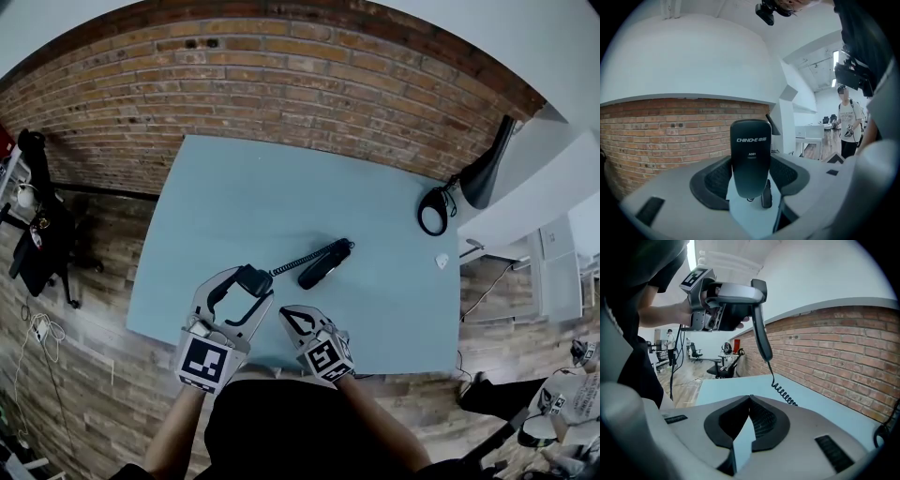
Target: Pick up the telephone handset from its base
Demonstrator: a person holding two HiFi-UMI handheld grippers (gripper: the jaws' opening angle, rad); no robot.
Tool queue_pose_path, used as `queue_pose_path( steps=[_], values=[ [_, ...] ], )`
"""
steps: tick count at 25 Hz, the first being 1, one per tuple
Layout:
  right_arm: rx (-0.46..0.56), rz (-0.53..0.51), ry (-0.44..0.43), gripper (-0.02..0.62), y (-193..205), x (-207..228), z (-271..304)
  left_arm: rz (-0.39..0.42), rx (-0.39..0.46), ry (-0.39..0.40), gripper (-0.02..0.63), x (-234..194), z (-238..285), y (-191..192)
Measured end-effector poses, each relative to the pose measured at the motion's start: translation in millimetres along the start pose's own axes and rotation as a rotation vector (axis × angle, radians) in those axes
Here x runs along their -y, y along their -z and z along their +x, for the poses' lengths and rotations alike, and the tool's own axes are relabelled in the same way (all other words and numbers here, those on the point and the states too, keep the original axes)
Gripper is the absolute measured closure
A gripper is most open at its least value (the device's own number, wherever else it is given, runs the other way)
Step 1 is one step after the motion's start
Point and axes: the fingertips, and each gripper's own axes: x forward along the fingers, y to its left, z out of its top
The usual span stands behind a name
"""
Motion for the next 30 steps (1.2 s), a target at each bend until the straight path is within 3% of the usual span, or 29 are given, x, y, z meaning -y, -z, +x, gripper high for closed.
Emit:
queue_pose_path(
  steps=[17, 30],
  values=[
    [0.052, -0.016, 0.049, 0.58, -23.7, 3.7, 15.5, -0.025, -0.061, 0.038, 0.33, -19.3, -1.0, 94.0],
    [0.036, -0.007, 0.068, 0.58, -16.5, 4.2, 15.8, -0.045, -0.05, 0.072, 0.331, -16.5, -1.6, 155.0]
  ],
)
